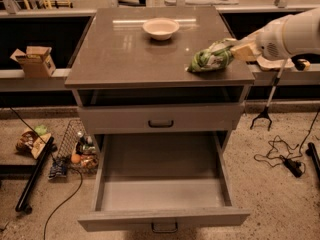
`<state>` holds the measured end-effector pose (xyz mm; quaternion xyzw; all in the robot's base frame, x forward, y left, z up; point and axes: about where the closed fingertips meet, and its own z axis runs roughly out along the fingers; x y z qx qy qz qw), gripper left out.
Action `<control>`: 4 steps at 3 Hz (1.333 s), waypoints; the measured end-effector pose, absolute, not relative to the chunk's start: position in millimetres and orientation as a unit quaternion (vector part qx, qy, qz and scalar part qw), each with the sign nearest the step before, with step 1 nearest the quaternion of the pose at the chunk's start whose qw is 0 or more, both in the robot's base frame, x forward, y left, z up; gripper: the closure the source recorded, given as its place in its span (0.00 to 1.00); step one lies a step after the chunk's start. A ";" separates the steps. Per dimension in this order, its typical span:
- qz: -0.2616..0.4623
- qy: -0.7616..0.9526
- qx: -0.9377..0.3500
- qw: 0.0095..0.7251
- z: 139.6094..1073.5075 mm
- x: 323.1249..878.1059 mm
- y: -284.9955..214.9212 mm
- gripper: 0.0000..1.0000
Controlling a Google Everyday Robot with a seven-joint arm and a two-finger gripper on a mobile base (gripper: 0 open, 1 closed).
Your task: Place green jalapeno chip bag into middle drawer
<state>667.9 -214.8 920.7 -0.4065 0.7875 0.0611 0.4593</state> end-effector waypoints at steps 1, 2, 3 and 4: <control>0.051 0.807 -0.374 0.454 937.7 622.6 -241.6 1.00; 0.051 0.807 -0.374 0.454 937.7 622.6 -241.6 1.00; 0.069 0.799 -0.393 0.450 932.5 612.4 -232.8 1.00; 0.129 0.765 -0.457 0.434 919.2 551.8 -194.7 1.00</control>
Offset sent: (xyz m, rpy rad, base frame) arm -0.0382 -0.0226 0.0138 0.0077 0.0195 -0.0630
